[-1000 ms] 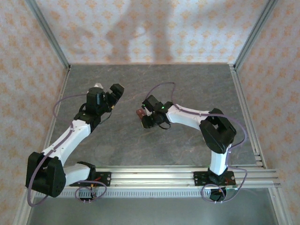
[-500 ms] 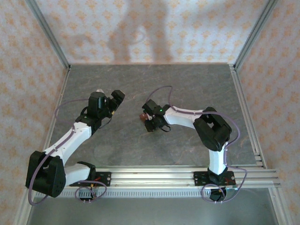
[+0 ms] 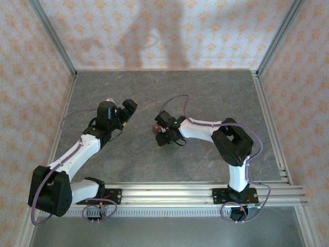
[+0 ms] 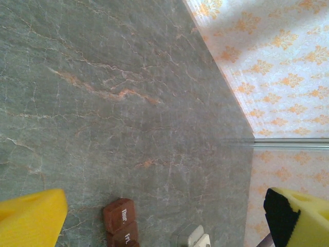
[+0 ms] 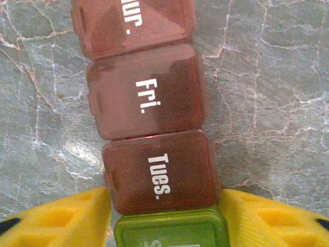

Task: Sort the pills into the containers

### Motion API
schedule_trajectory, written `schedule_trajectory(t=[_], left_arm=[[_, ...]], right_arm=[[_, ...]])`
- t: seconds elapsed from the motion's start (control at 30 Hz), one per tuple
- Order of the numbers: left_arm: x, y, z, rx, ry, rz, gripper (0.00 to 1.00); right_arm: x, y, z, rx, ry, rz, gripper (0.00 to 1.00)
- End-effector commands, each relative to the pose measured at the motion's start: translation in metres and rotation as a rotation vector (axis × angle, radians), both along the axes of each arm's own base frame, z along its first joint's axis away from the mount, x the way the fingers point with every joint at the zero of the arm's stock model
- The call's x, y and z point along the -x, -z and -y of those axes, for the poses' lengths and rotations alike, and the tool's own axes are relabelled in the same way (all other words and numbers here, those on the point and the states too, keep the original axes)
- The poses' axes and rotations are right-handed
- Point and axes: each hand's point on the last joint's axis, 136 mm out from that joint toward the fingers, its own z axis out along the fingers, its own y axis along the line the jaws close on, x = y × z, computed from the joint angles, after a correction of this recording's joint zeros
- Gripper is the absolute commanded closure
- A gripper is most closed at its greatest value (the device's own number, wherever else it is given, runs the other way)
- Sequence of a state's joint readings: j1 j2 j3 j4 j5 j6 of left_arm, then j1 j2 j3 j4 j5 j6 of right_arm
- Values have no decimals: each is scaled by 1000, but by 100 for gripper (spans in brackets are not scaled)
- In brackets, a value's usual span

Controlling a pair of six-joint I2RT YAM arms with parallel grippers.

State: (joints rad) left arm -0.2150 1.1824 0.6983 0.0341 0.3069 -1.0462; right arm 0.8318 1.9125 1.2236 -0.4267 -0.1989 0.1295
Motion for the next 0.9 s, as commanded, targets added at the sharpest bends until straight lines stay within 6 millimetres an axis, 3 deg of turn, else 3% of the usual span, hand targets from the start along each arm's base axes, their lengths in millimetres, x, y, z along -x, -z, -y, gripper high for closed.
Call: schedule_trajectory(t=[0.0,0.87], left_arm=[[-2,-7,0,7,5,30,2],[-3,-2,3,13,19,20,2]], right_arm=[[-14,10,14,68,52,44,37],[-32,4,-5,25,82,67,40]])
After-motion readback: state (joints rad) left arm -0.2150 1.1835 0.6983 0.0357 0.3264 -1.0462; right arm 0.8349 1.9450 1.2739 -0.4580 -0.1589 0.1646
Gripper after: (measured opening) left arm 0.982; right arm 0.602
